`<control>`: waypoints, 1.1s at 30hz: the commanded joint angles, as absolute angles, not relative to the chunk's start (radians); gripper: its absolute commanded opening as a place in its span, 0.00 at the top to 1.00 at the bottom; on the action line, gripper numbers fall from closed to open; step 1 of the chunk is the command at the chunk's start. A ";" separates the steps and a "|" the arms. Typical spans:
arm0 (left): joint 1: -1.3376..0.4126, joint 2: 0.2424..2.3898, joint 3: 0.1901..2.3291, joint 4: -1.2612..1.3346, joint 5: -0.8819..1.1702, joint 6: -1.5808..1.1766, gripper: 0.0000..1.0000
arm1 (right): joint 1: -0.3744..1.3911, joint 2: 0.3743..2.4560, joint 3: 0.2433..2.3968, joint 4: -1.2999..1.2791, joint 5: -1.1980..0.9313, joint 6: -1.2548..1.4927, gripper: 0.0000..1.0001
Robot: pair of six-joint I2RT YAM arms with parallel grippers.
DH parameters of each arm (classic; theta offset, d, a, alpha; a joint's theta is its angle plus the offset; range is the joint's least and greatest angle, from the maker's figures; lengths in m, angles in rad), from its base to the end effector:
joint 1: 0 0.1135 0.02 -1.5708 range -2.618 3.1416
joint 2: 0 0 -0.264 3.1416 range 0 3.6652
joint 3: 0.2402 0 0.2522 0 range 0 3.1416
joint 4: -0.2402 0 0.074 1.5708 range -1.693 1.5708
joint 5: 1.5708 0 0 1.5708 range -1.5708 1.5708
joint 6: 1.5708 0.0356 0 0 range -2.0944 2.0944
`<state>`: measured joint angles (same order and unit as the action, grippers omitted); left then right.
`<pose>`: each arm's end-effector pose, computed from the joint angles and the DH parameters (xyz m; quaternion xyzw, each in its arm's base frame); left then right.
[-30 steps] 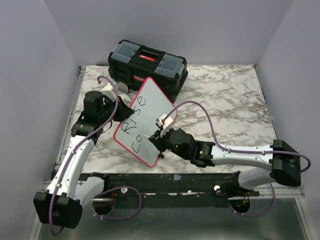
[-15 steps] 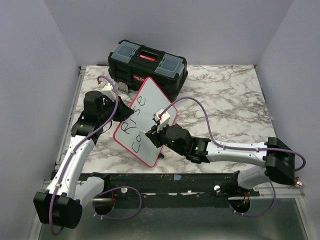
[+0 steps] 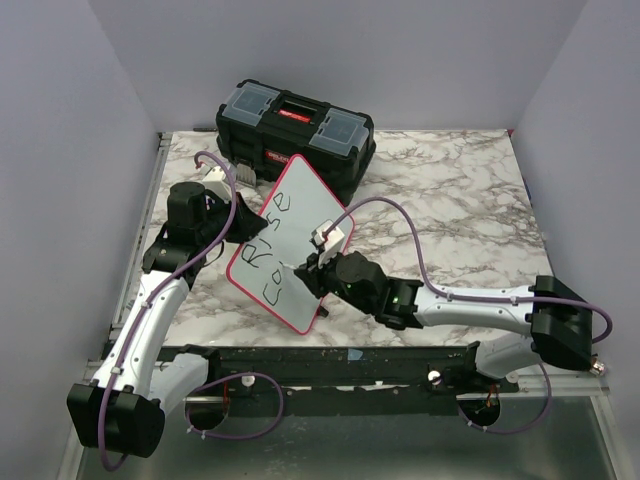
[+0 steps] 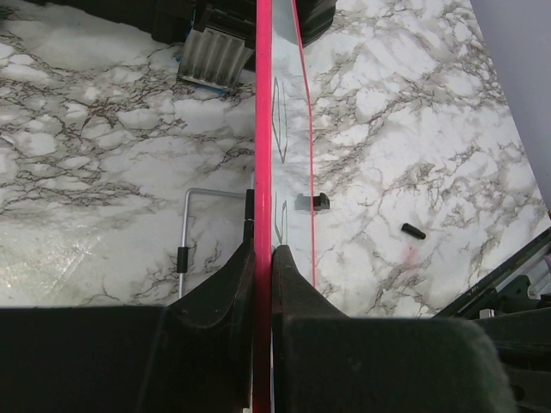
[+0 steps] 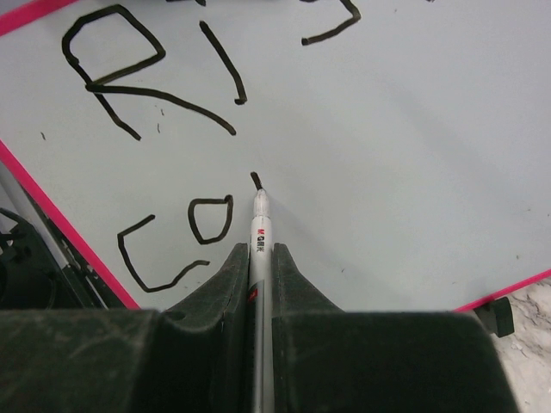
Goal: Write a sentence on the whiteboard
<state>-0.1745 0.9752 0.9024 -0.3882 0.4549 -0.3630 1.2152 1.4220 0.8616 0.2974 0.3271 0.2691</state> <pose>0.2095 -0.0528 0.3269 0.0404 0.8356 -0.3211 0.4440 0.1236 0.3000 0.2672 -0.2686 0.7423 0.3104 0.5297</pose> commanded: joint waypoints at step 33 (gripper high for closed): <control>-0.187 0.967 0.907 -0.414 0.426 -0.272 1.00 | 1.211 1.442 0.884 0.270 0.301 0.280 0.99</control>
